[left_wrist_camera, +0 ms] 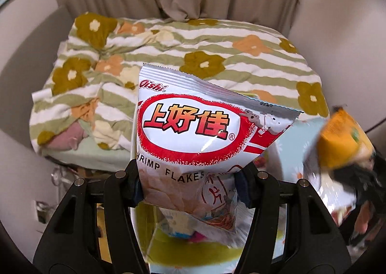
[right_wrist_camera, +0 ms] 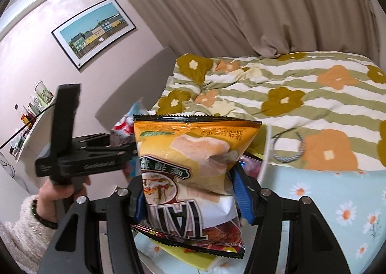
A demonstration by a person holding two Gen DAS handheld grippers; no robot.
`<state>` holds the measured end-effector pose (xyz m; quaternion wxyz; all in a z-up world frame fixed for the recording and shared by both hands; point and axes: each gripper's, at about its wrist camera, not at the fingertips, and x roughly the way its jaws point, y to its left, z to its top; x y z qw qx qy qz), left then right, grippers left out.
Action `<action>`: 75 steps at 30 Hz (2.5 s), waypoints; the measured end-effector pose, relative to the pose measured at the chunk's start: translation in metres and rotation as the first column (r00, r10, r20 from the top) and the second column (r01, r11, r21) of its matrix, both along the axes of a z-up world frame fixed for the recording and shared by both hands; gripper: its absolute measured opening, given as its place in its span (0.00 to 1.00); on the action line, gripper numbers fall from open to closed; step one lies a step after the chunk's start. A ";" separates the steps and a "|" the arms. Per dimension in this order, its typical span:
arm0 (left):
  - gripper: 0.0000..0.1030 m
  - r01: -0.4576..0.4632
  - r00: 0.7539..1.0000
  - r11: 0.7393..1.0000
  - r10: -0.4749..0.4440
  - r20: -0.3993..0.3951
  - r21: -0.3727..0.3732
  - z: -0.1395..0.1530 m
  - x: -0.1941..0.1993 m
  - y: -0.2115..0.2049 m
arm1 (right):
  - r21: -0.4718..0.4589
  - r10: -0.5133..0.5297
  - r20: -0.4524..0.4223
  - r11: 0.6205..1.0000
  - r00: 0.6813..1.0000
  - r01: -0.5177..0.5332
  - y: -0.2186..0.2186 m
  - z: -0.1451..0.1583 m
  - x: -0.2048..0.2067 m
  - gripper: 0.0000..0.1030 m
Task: Organize snacks
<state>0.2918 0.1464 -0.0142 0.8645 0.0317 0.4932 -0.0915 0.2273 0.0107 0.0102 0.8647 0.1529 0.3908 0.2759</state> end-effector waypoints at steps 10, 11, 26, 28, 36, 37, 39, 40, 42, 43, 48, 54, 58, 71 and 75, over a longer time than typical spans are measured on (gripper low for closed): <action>1.00 0.065 0.998 0.997 -0.065 0.009 0.052 -0.014 0.005 0.006 | -0.023 -0.050 -0.019 0.999 0.999 0.049 0.009 -0.009 0.005 0.54; 1.00 0.061 0.998 0.997 -0.061 0.007 0.049 -0.012 0.002 0.008 | -0.023 -0.055 -0.021 0.998 0.998 0.055 0.011 -0.009 0.005 0.54; 1.00 -0.095 0.992 0.995 0.091 0.091 0.040 0.013 -0.087 0.091 | -0.064 0.028 0.025 0.998 0.999 -0.027 0.071 0.011 0.000 0.54; 1.00 -0.110 0.990 0.992 0.105 0.092 0.054 0.012 -0.093 0.101 | -0.077 0.049 0.025 0.996 0.998 -0.047 0.088 0.011 0.003 0.55; 1.00 -0.160 0.986 0.985 0.156 0.064 0.061 -0.005 -0.104 0.134 | -0.103 0.024 0.001 0.994 1.000 -0.024 0.134 -0.011 0.017 0.68; 1.00 -0.161 0.986 0.985 0.157 0.062 0.062 -0.007 -0.105 0.135 | -0.109 0.010 0.005 0.994 1.000 -0.010 0.136 -0.012 0.017 0.86; 1.00 -0.161 0.986 0.985 0.157 0.062 0.063 -0.008 -0.108 0.137 | -0.128 -0.026 0.028 0.991 0.999 0.029 0.135 -0.010 0.013 1.00; 1.00 -0.162 0.986 0.985 0.158 0.062 0.066 -0.009 -0.109 0.138 | -0.130 -0.039 0.042 0.991 0.998 0.044 0.133 -0.008 0.010 1.00; 1.00 -0.161 0.986 0.985 0.158 0.060 0.063 -0.010 -0.111 0.136 | -0.144 -0.055 0.049 0.988 0.997 0.062 0.128 -0.005 0.005 1.00; 1.00 -0.160 0.986 0.986 0.156 0.060 0.057 -0.010 -0.112 0.134 | -0.152 -0.058 0.048 0.986 0.997 0.064 0.126 -0.004 0.003 1.00; 1.00 -0.146 0.986 0.989 0.143 0.089 0.038 0.005 -0.122 0.115 | -0.161 -0.078 0.078 0.983 0.994 0.089 0.105 0.010 -0.015 1.00; 1.00 -0.105 0.976 0.994 0.100 0.195 0.015 0.048 -0.151 0.066 | -0.173 -0.121 0.191 0.973 0.974 0.155 0.063 0.051 -0.060 1.00; 1.00 -0.073 0.958 0.997 0.075 0.278 -0.020 0.076 -0.181 0.021 | -0.195 -0.181 0.252 0.953 0.951 0.233 0.024 0.077 -0.101 1.00; 1.00 0.014 0.906 0.997 0.020 0.424 -0.076 0.091 -0.266 -0.074 | -0.373 -0.379 0.309 0.796 0.872 0.478 -0.071 0.088 -0.213 1.00; 1.00 0.023 0.896 0.998 0.002 0.444 -0.051 0.089 -0.278 -0.086 | -0.386 -0.412 0.323 0.764 0.852 0.517 -0.083 0.087 -0.231 1.00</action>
